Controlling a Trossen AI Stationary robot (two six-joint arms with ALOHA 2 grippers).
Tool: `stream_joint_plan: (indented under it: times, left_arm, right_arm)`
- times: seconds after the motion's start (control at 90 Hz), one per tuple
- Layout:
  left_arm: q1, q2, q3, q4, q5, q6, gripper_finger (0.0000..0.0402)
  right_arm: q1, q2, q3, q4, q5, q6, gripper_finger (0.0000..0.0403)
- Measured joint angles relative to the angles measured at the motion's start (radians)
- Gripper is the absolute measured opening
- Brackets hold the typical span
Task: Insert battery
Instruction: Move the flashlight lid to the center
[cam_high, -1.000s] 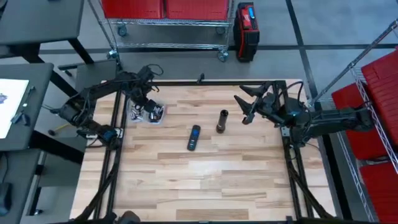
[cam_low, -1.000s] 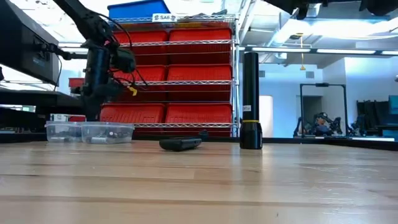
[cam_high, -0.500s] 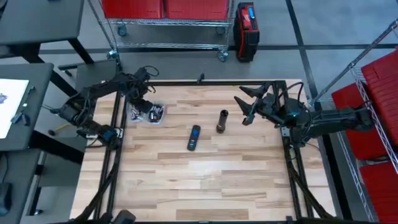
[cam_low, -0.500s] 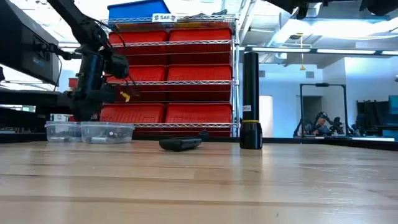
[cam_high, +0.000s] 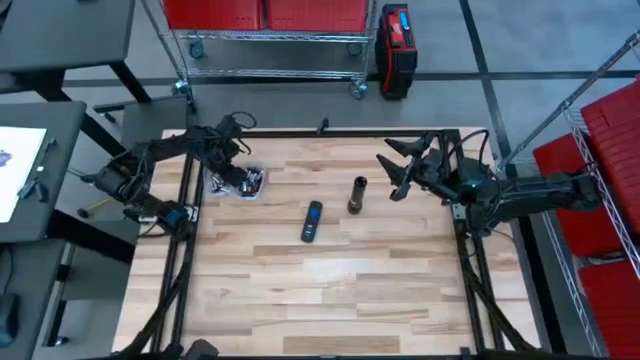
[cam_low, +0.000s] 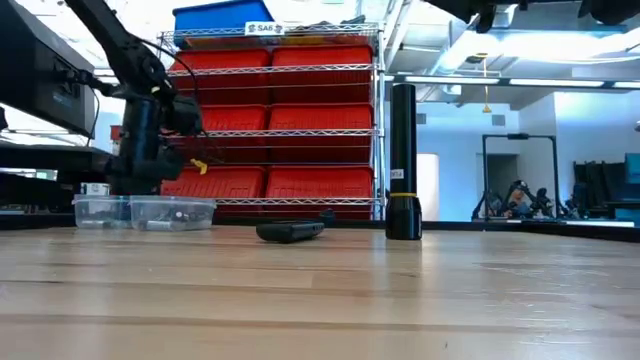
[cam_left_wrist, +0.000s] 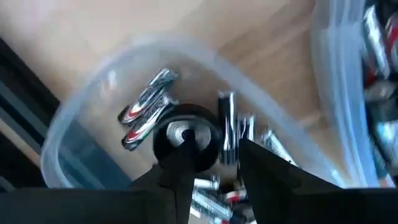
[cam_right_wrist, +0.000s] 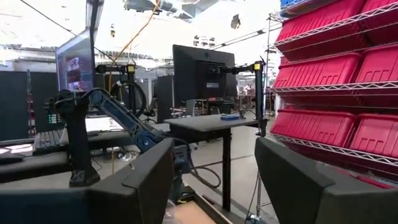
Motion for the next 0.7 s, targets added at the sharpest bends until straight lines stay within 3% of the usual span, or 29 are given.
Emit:
stream_joint_plan:
  times: [0.289, 0.7]
  left_arm:
    - [0.000, 0.000, 0.000, 0.010, 0.001, 0.019, 0.0007]
    - [-0.013, -0.002, 0.056, -0.076, 0.000, 0.023, 0.0000]
  right_arm:
    - [0.000, 0.000, 0.000, 0.008, 0.000, 0.000, 0.0214]
    - [0.000, 0.000, 0.000, 0.007, 0.000, -0.002, 0.0214]
